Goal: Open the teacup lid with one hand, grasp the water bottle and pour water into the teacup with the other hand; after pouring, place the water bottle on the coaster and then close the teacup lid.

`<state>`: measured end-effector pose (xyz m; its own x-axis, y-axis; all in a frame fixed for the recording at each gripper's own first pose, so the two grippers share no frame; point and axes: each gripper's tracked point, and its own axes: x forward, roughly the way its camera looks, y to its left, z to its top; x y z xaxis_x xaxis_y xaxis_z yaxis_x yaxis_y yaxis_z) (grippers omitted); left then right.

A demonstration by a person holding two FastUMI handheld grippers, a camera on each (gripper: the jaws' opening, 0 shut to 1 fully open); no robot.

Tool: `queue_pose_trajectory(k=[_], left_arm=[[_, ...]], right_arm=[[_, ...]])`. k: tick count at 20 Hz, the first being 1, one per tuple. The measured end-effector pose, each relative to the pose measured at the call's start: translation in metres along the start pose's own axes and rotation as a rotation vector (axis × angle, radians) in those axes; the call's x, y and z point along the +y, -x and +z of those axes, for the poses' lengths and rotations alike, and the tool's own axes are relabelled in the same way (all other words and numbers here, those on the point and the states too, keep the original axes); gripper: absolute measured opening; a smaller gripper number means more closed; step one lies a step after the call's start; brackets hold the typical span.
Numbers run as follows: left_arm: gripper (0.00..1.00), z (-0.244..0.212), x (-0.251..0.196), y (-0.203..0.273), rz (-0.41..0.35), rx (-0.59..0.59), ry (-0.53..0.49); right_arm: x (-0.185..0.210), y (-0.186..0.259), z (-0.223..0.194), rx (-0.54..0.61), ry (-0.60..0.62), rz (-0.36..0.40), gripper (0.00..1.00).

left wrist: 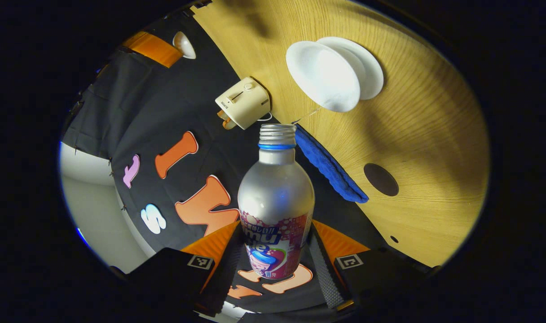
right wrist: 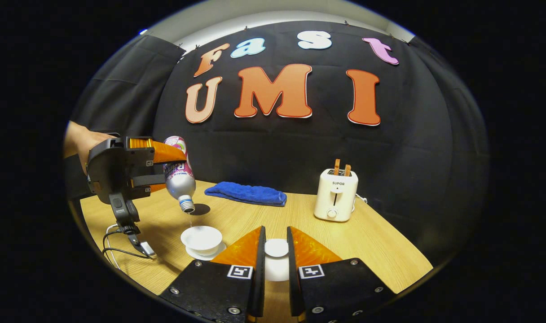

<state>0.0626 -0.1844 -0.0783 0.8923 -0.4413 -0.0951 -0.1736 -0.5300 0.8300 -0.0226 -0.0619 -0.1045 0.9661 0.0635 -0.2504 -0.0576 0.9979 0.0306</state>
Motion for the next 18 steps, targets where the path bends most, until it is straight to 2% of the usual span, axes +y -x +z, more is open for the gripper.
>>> queue_pose_trajectory(k=[1,2,3,5,7,8,9,10,11,12,14,16,18], left_arm=[[0.87,-0.001,0.002,-0.001,0.01,-0.004,0.036],[0.8,-0.004,0.001,0.0,0.01,-0.002,0.081],[0.87,-0.004,0.002,0.0,0.012,-0.011,0.141],[0.8,-0.017,0.008,0.001,0.013,-0.002,0.277],[0.84,-0.043,0.024,0.0,0.048,0.048,0.451],[0.8,-0.054,0.033,0.0,0.074,0.063,0.55],[0.8,-0.06,0.041,0.001,0.101,0.068,0.613],[0.84,-0.067,0.048,0.003,0.129,0.076,0.675],[0.79,-0.072,0.051,0.003,0.145,0.082,0.735],[0.83,-0.077,0.051,0.003,0.157,0.088,0.802],[0.83,-0.087,0.051,0.003,0.192,0.101,0.95],[0.83,-0.102,0.052,0.003,0.25,0.122,1.149],[0.83,-0.111,0.047,0.005,0.277,0.129,1.317]], right_arm=[[0.002,0.0,0.0,0.003,0.005,0.003,0.23],[0.004,-0.001,0.002,0.0,0.004,0.002,0.23],[0.005,-0.002,0.002,-0.001,0.001,0.005,0.23],[0.012,-0.005,0.001,0.007,-0.006,0.016,0.23],[0.017,-0.009,0.003,0.01,-0.003,0.018,0.23],[0.021,-0.011,0.006,0.008,0.0,0.021,0.23],[0.024,-0.012,0.009,0.004,0.003,0.026,0.23],[0.027,-0.013,0.011,0.0,0.004,0.028,0.23],[0.03,-0.014,0.013,-0.005,0.005,0.032,0.23],[0.033,-0.017,0.016,-0.01,0.004,0.035,0.23],[0.04,-0.021,0.021,-0.018,0.0,0.043,0.23],[0.046,-0.026,0.026,-0.026,-0.002,0.046,0.23],[0.051,-0.029,0.028,-0.025,-0.006,0.054,0.23]])
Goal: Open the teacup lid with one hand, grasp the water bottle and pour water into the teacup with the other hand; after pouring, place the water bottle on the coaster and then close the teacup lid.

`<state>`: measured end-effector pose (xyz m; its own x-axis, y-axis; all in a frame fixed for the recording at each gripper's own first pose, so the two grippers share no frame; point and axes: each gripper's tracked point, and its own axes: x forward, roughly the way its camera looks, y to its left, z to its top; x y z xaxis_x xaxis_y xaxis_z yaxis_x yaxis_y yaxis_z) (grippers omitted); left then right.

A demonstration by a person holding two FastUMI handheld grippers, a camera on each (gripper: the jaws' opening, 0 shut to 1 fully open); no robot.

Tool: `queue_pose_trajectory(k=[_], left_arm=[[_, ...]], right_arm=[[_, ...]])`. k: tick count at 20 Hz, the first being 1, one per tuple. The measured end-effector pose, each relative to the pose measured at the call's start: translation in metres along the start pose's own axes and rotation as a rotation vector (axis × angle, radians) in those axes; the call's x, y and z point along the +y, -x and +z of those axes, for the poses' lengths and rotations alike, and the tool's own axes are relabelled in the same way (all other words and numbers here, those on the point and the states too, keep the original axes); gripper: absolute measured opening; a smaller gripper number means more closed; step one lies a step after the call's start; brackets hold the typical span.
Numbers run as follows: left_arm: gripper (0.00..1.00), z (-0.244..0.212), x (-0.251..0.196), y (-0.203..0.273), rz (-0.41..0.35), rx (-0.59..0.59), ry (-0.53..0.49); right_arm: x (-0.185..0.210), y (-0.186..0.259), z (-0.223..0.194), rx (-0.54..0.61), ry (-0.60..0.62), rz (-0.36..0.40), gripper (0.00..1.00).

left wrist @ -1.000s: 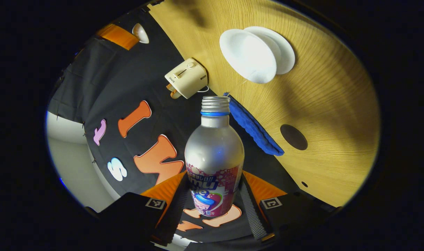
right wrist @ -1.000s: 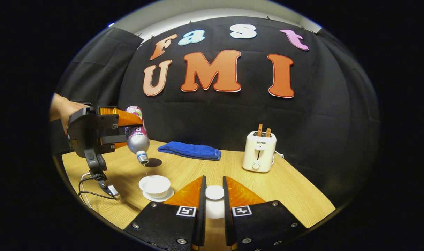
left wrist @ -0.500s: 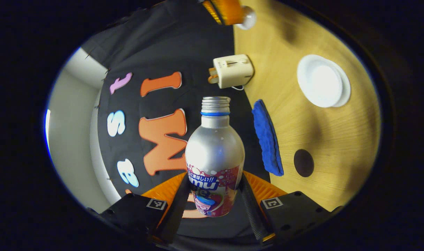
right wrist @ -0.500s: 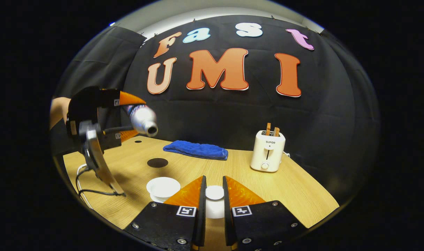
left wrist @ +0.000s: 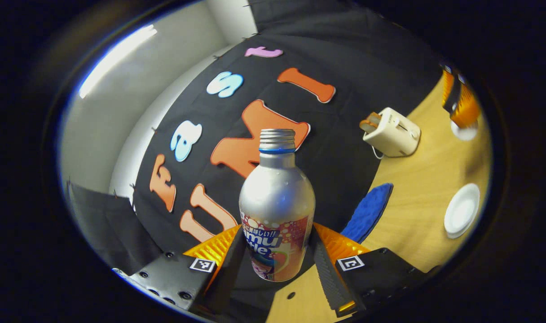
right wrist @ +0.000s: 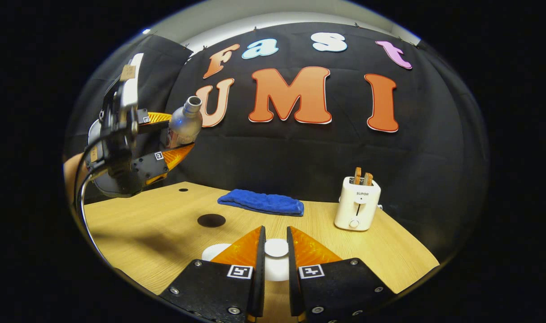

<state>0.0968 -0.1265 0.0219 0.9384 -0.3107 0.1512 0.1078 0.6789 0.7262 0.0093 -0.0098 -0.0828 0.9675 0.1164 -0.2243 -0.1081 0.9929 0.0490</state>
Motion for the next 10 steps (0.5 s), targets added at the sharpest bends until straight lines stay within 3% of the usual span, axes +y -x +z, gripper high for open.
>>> queue_pose_trajectory(k=[5,8,10], left_arm=[[0.83,-0.029,-0.009,-0.026,-0.001,0.07,0.438],[0.78,-0.047,-0.025,-0.024,-0.008,0.12,0.644],[0.83,-0.053,-0.038,-0.02,-0.018,0.157,0.756]], right_arm=[[0.009,-0.008,0.007,-0.011,-0.01,0.016,0.23],[0.012,-0.012,0.008,-0.015,-0.007,0.026,0.23],[0.013,-0.016,0.007,-0.012,-0.013,0.028,0.23]])
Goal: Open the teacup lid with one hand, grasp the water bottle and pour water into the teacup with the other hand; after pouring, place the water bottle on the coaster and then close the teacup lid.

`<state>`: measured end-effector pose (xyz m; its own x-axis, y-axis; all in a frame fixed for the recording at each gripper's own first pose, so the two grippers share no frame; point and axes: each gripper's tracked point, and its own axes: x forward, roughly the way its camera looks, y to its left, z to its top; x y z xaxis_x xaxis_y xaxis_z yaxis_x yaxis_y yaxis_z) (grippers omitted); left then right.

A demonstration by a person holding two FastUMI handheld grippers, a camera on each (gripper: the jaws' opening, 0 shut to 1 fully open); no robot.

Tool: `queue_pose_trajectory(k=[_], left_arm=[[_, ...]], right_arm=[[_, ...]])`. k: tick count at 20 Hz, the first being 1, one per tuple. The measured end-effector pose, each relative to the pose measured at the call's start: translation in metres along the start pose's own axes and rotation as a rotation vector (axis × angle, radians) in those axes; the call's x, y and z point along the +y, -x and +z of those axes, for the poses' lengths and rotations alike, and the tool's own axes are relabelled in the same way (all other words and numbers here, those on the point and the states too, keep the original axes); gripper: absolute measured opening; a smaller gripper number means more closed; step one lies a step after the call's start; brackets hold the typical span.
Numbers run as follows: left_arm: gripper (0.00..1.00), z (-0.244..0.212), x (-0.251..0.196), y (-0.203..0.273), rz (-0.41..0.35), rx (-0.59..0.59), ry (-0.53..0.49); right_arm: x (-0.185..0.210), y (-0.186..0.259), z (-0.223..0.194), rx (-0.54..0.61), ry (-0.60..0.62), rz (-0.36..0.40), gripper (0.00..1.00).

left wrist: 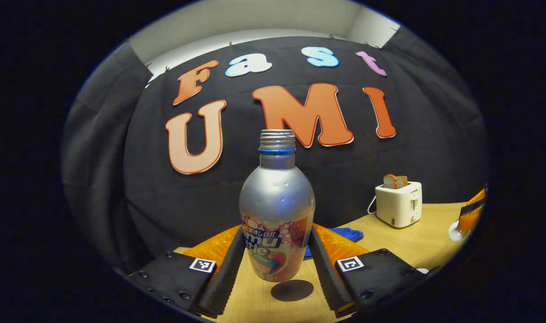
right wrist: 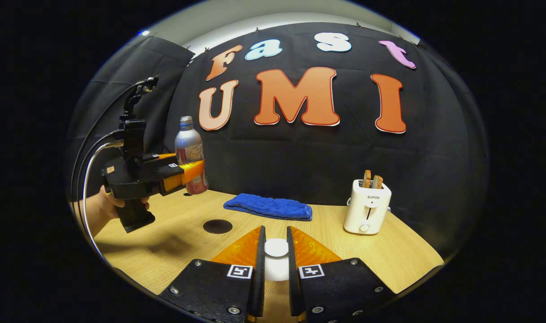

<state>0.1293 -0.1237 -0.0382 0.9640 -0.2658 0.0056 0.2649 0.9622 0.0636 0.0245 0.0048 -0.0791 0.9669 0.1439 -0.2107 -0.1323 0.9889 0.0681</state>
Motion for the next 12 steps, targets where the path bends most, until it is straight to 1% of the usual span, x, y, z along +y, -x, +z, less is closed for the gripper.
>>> queue_pose_trajectory(k=[2,4,8,9,10,12], left_arm=[[0.83,-0.014,-0.006,-0.005,-0.012,0.038,0.087],[0.83,-0.029,-0.011,-0.008,-0.019,0.079,0.143],[0.83,-0.068,-0.015,-0.018,-0.021,0.176,0.183],[0.79,-0.077,-0.016,-0.024,-0.021,0.192,0.188],[0.83,-0.084,-0.016,-0.027,-0.019,0.205,0.191],[0.83,-0.098,-0.017,-0.033,-0.021,0.232,0.208]], right_arm=[[0.002,-0.003,-0.002,0.005,-0.002,0.005,0.23],[0.003,-0.006,-0.006,0.012,-0.003,0.012,0.23],[0.01,-0.017,-0.016,0.037,-0.007,0.034,0.23],[0.011,-0.019,-0.019,0.045,-0.01,0.039,0.23],[0.013,-0.021,-0.022,0.052,-0.011,0.045,0.23],[0.014,-0.026,-0.027,0.065,-0.015,0.053,0.23]])
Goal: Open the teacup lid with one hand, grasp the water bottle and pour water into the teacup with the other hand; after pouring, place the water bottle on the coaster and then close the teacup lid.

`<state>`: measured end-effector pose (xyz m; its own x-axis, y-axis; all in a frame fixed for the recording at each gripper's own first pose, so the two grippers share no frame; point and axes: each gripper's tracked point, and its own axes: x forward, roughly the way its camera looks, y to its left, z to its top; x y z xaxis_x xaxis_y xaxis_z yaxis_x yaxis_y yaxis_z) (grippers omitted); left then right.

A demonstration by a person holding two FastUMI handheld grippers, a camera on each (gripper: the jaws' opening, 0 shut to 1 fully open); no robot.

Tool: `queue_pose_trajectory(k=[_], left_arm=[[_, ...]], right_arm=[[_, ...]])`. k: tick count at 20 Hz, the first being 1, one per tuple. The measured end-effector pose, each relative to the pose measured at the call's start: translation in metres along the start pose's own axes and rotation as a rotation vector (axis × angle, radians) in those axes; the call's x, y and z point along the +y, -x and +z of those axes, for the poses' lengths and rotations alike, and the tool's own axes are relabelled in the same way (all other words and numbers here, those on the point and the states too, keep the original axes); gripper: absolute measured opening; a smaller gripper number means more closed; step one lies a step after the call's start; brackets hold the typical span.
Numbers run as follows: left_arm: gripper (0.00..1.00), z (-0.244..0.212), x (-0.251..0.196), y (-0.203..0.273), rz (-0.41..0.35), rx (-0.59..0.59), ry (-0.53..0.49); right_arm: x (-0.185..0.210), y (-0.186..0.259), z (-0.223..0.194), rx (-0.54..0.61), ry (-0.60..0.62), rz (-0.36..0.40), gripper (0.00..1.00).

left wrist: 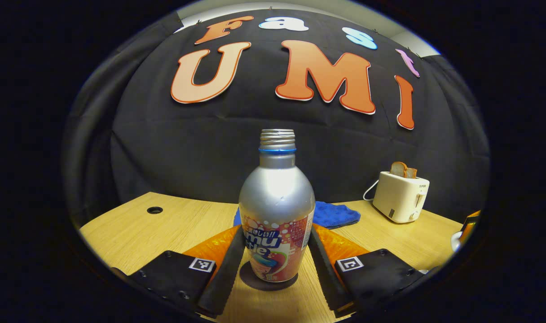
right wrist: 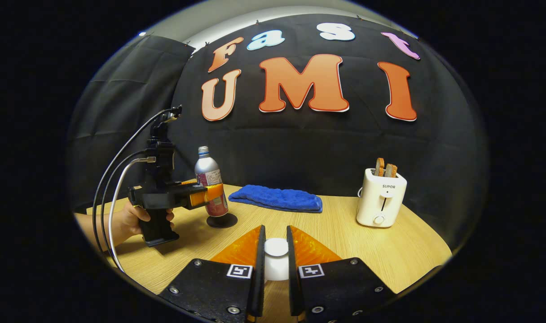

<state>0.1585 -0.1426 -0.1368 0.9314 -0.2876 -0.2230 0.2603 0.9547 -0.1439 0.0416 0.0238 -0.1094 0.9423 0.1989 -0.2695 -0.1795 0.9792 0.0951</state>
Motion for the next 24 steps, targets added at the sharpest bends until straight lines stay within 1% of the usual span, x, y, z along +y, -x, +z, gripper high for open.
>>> queue_pose_trajectory(k=[4,5,6,7,8,9,11,12,13,15,16,17,19,20,22,23,24], left_arm=[[0.83,-0.02,0.002,-0.012,-0.001,0.053,0.023],[0.84,-0.026,0.0,-0.016,-0.007,0.07,0.032],[0.84,-0.029,0.001,-0.018,-0.004,0.077,0.038],[0.84,-0.031,0.003,-0.019,0.003,0.078,0.038],[0.84,-0.033,0.003,-0.02,0.002,0.083,0.042],[0.85,-0.032,0.004,-0.019,-0.001,0.079,0.046],[0.86,-0.034,0.004,-0.019,-0.009,0.087,0.046],[0.82,-0.033,0.005,-0.018,-0.012,0.088,0.05],[0.88,-0.033,0.006,-0.017,-0.012,0.088,0.054],[0.95,-0.033,0.006,-0.01,-0.016,0.094,0.058],[0.95,-0.033,0.006,-0.007,-0.014,0.092,0.057],[1.0,-0.03,0.009,-0.004,-0.006,0.087,0.049],[0.99,-0.023,0.014,0.006,0.007,0.066,0.014],[0.94,-0.021,0.015,0.011,0.012,0.057,-0.01],[0.94,-0.014,0.011,0.021,0.0,0.031,-0.037],[0.89,-0.01,0.008,0.025,-0.008,0.016,-0.051],[0.94,-0.009,0.005,0.027,-0.011,0.012,-0.068]], right_arm=[[0.007,-0.008,-0.006,0.018,-0.006,0.023,0.23],[0.008,-0.009,-0.007,0.023,-0.01,0.027,0.19],[0.01,-0.011,-0.009,0.028,-0.011,0.036,0.23],[0.011,-0.012,-0.01,0.03,-0.01,0.038,0.23],[0.013,-0.012,-0.011,0.035,-0.008,0.045,0.19],[0.014,-0.014,-0.012,0.038,-0.008,0.047,0.23],[0.02,-0.017,-0.016,0.05,-0.012,0.061,0.23],[0.023,-0.018,-0.017,0.054,-0.013,0.068,0.23],[0.025,-0.019,-0.019,0.057,-0.013,0.071,0.23],[0.029,-0.021,-0.021,0.065,-0.014,0.077,0.23],[0.032,-0.021,-0.022,0.066,-0.014,0.083,0.23],[0.035,-0.022,-0.023,0.067,-0.013,0.087,0.23],[0.041,-0.022,-0.026,0.075,-0.006,0.095,0.23],[0.044,-0.022,-0.027,0.076,-0.003,0.1,0.23],[0.048,-0.023,-0.031,0.08,0.001,0.106,0.23],[0.049,-0.024,-0.035,0.086,0.001,0.106,0.23],[0.051,-0.024,-0.037,0.092,0.001,0.106,0.23]])
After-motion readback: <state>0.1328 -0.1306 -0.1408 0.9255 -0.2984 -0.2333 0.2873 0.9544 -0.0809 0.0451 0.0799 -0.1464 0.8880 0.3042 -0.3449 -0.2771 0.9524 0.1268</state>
